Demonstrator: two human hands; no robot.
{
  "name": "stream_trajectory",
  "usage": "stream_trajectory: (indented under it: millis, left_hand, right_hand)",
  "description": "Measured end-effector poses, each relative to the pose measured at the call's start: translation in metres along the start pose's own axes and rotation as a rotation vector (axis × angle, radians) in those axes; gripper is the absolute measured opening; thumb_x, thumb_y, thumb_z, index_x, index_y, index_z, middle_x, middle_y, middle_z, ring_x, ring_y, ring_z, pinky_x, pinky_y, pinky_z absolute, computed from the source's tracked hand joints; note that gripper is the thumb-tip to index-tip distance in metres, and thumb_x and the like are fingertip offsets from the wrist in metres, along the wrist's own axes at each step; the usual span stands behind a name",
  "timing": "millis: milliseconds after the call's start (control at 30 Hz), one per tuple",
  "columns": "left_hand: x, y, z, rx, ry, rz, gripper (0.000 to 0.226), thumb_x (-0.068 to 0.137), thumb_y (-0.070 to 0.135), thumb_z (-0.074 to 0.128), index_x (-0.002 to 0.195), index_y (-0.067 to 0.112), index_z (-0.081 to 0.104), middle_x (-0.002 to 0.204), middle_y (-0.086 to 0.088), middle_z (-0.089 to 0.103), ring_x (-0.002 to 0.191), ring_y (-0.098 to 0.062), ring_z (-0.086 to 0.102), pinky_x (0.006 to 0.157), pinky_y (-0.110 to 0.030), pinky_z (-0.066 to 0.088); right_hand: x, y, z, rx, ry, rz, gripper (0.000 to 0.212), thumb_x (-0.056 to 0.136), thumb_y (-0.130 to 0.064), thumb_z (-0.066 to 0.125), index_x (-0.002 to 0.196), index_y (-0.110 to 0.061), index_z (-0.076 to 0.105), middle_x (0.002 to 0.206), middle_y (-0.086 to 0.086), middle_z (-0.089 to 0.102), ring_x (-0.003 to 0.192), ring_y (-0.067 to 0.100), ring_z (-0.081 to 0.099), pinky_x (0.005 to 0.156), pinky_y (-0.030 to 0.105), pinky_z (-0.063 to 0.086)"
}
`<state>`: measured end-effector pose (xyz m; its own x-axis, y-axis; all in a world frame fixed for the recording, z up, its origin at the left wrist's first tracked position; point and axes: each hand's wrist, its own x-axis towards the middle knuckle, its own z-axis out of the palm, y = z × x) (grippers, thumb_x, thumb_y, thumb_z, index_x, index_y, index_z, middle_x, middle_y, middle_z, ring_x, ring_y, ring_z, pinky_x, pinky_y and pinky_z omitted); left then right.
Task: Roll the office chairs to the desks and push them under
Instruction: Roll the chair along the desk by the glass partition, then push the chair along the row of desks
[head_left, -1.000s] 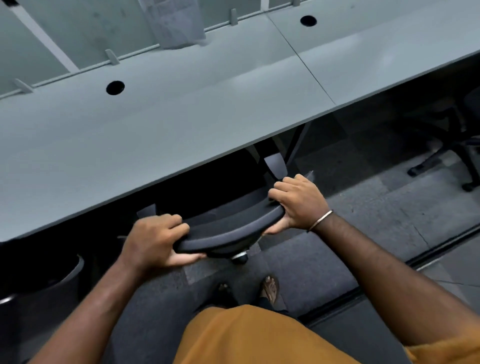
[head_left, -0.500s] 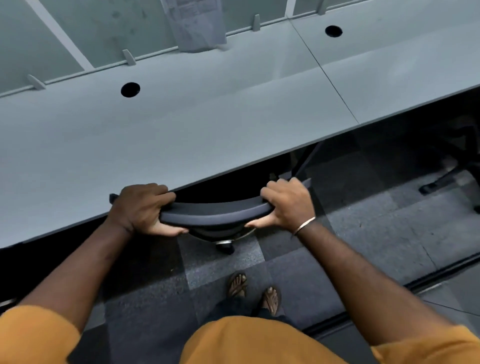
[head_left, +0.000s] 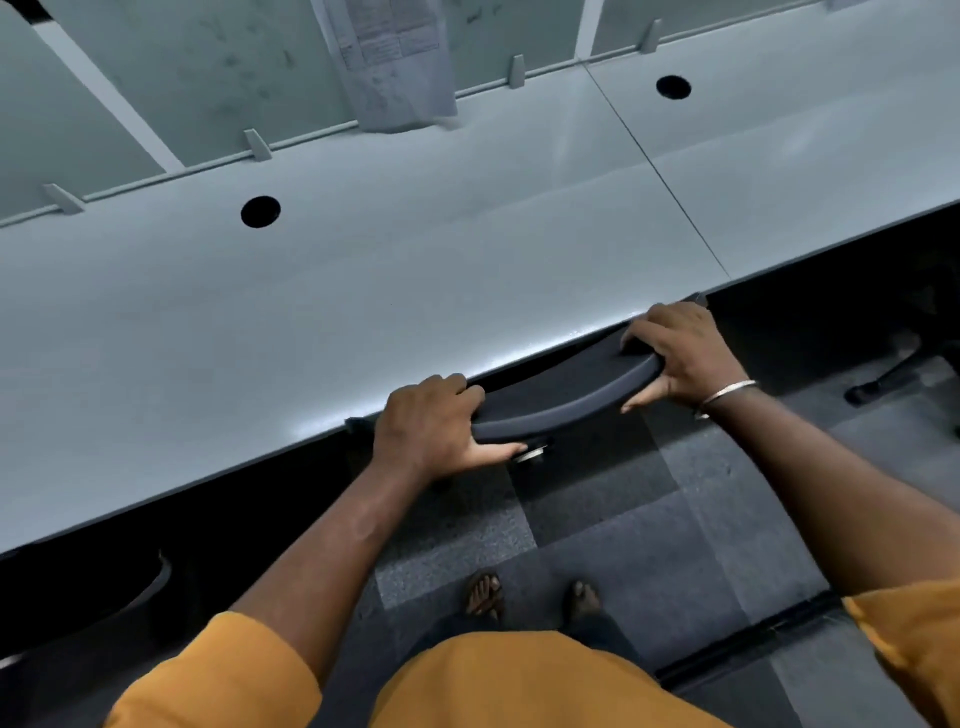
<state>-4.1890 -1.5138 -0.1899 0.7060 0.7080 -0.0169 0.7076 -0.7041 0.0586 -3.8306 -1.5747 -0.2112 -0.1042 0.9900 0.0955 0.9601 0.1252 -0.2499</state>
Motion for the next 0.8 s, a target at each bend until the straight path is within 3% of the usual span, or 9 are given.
stream_trajectory:
  millis: [100, 167, 267, 400, 500, 600, 700, 800]
  left_hand:
    - [0.020, 0.018, -0.002, 0.003, -0.027, -0.011, 0.080, 0.067, 0.105, 0.033, 0.080, 0.029, 0.055, 0.078, 0.010, 0.050, 0.071, -0.019, 0.055, 0.055, -0.030, 0.035]
    - [0.023, 0.021, -0.001, 0.005, -0.032, -0.027, 0.082, 0.066, 0.106, 0.031, 0.080, 0.029, 0.055, 0.078, 0.011, 0.048, 0.070, -0.018, 0.054, 0.054, -0.030, 0.037]
    - [0.019, 0.017, 0.003, 0.014, -0.039, -0.037, 0.083, 0.066, 0.106, 0.031, 0.082, 0.029, 0.057, 0.079, 0.011, 0.049, 0.072, -0.019, 0.056, 0.055, -0.030, 0.043]
    - [0.019, 0.021, 0.001, 0.000, -0.060, -0.025, 0.078, 0.069, 0.104, 0.036, 0.094, 0.035, 0.062, 0.089, 0.014, 0.057, 0.082, -0.016, 0.061, 0.059, -0.031, 0.048]
    - [0.017, 0.041, -0.001, -0.071, -0.073, -0.024, 0.061, 0.077, 0.088, 0.055, 0.117, 0.043, 0.064, 0.104, 0.016, 0.062, 0.096, -0.015, 0.063, 0.070, -0.033, 0.051]
    - [0.013, 0.099, 0.003, -0.115, 0.030, -0.030, 0.070, 0.084, 0.057, 0.069, 0.148, 0.034, 0.051, 0.131, 0.007, 0.061, 0.117, -0.024, 0.061, 0.090, -0.041, 0.048]
    - [0.008, 0.175, 0.012, -0.154, 0.127, -0.070, 0.088, 0.084, 0.042, 0.071, 0.161, 0.020, 0.034, 0.164, -0.007, 0.035, 0.153, -0.027, 0.033, 0.118, -0.051, 0.030]
    - [0.015, 0.236, 0.023, -0.250, 0.105, 0.015, 0.091, 0.087, 0.031, 0.073, 0.164, 0.022, 0.027, 0.175, -0.004, 0.007, 0.162, -0.024, 0.003, 0.127, -0.053, 0.017]
  right_hand:
    - [-0.003, 0.024, -0.009, -0.012, -0.038, 0.044, 0.103, 0.051, -0.108, 0.048, 0.106, -0.024, 0.070, 0.110, 0.003, 0.060, 0.098, 0.029, 0.057, 0.090, 0.042, 0.040]
    - [-0.004, 0.033, -0.010, -0.022, -0.082, 0.041, 0.106, 0.049, -0.107, 0.051, 0.112, -0.025, 0.070, 0.128, 0.006, 0.060, 0.121, 0.034, 0.055, 0.104, 0.048, 0.039]
    - [-0.007, 0.029, -0.006, 0.007, -0.094, 0.083, 0.115, 0.044, -0.107, 0.050, 0.123, -0.024, 0.066, 0.148, 0.010, 0.052, 0.150, 0.038, 0.033, 0.120, 0.060, 0.025]
    - [-0.021, 0.028, -0.007, 0.127, -0.061, 0.193, 0.130, 0.045, -0.106, 0.052, 0.147, -0.025, 0.051, 0.164, 0.014, 0.032, 0.157, 0.042, 0.010, 0.124, 0.067, 0.014]
    - [-0.045, 0.019, 0.003, 0.326, 0.046, 0.293, 0.125, 0.067, -0.075, 0.079, 0.165, -0.025, 0.019, 0.174, 0.005, -0.006, 0.158, 0.032, -0.018, 0.127, 0.060, 0.006]
    - [-0.072, 0.019, 0.002, 0.442, 0.036, 0.247, 0.110, 0.087, -0.045, 0.080, 0.166, -0.025, 0.007, 0.172, -0.001, -0.019, 0.159, 0.020, -0.014, 0.130, 0.043, 0.011]
    - [-0.115, 0.029, 0.002, 0.474, -0.058, 0.201, 0.100, 0.094, -0.042, 0.072, 0.166, -0.031, 0.004, 0.173, -0.006, -0.014, 0.160, 0.017, -0.003, 0.129, 0.038, 0.018]
    - [-0.181, 0.057, 0.008, 0.536, -0.107, 0.385, 0.094, 0.096, -0.047, 0.068, 0.165, -0.036, 0.005, 0.172, -0.015, -0.012, 0.158, 0.008, 0.003, 0.126, 0.036, 0.024]
